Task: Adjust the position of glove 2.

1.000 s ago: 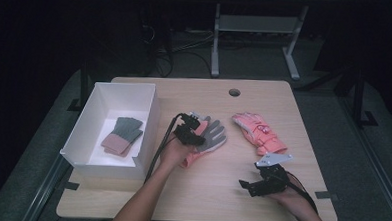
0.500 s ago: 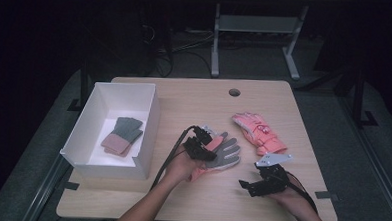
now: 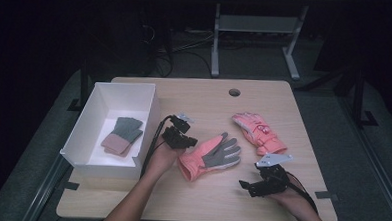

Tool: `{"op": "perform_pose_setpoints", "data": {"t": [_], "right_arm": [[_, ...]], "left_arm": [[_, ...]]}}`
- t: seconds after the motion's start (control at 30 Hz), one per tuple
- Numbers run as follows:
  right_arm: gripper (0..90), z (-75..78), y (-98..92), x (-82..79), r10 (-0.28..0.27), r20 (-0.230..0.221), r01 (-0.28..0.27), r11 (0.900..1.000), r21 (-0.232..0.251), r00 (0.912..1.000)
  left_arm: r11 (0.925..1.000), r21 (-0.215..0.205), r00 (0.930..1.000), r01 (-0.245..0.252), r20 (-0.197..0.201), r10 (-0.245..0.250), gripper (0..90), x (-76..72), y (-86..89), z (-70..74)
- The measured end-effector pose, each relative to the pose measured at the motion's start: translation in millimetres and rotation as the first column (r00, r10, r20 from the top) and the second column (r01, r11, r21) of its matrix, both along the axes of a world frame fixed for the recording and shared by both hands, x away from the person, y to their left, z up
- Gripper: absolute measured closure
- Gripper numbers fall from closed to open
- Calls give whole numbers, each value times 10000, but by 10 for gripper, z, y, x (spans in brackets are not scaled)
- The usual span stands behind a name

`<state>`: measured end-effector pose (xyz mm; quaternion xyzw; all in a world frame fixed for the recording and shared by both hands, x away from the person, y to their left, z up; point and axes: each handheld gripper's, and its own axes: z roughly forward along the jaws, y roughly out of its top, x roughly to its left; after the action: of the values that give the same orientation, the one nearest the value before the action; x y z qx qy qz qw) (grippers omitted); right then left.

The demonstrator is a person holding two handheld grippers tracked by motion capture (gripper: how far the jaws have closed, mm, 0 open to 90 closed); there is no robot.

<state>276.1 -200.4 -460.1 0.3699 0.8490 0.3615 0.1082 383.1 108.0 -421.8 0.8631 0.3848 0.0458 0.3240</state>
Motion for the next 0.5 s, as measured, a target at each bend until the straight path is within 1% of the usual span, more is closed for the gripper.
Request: {"op": "perform_pose_setpoints", "data": {"t": [0.03, 0.1, 0.17, 0.27, 0.33, 0.4, 0.47, 0.5], "right_arm": [[125, 2, 3, 0, -13, 1, 13, 10000, 18, 10000], [125, 2, 5, 6, 29, 3, -29, 10000, -6, 10000], [125, 0, 1, 15, 93, 14, -92, 9999, -72, 10000], [125, 2, -7, 6, 8, 0, -8, 10000, 23, 10000], [125, 4, -22, 6, 45, 24, -45, 10000, -15, 10000], [125, 4, -33, 2, -69, -22, 69, 10000, 59, 10000], [125, 7, -49, -8, -85, 18, 85, 9999, 69, 10000], [125, 12, -58, -17, -97, -13, 97, 9999, 115, 10000]], "left_arm": [[9999, 131, 10000, 41, -59, -41, 897, 7, 2, -27], [9996, 258, 9998, 125, -150, -121, 897, 11, -6, -67], [9992, 340, 9994, 233, -248, -225, 897, 2, -11, -88], [9983, 452, 9985, 369, -426, -350, 897, -41, -13, -104], [9981, 421, 9978, 455, -511, -433, 897, -72, -7, -100], [9974, 410, 9970, 589, -519, -567, 897, -117, 0, -98], [9983, 109, 9962, 567, -663, -558, 897, -181, 4, -105], [9979, 89, 9956, 642, -693, -634, 897, -211, 14, -98]]}}
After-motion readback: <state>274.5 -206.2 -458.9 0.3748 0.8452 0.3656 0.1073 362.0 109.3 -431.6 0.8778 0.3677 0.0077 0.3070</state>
